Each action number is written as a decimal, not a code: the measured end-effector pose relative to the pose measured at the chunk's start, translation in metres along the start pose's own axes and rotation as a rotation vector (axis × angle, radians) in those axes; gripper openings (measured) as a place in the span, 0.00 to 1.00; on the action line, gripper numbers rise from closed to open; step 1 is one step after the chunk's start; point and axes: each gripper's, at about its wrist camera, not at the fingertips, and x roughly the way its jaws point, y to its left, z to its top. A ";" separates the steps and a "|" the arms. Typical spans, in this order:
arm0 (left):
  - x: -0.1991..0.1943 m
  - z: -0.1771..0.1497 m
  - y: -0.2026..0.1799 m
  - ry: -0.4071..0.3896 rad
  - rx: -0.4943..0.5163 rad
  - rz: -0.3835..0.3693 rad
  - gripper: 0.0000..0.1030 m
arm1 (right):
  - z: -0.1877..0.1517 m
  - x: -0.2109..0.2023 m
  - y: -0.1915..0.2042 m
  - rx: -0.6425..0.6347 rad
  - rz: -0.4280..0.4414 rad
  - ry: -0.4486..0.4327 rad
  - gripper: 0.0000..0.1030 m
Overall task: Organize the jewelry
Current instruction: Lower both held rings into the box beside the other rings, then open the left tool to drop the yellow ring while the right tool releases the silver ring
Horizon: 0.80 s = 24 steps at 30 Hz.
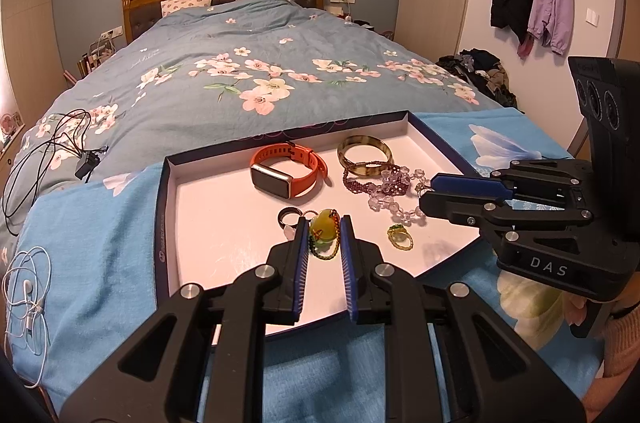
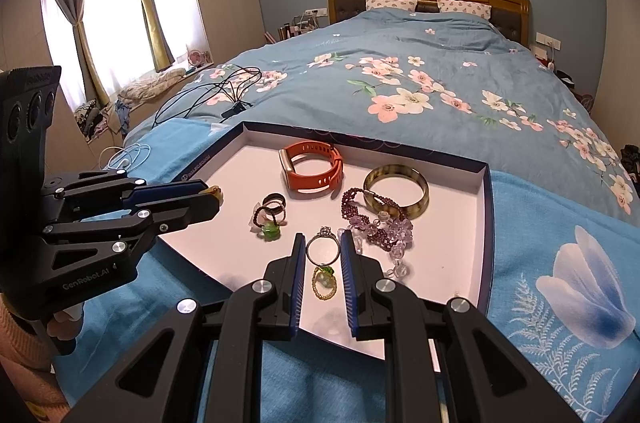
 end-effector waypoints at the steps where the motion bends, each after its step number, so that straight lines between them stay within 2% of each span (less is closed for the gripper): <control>1: 0.000 0.000 0.000 0.000 0.000 0.001 0.15 | -0.001 0.001 0.000 0.000 -0.001 0.002 0.15; 24: 0.040 -0.009 0.007 0.084 -0.029 0.010 0.16 | 0.002 0.037 -0.013 0.047 -0.032 0.102 0.16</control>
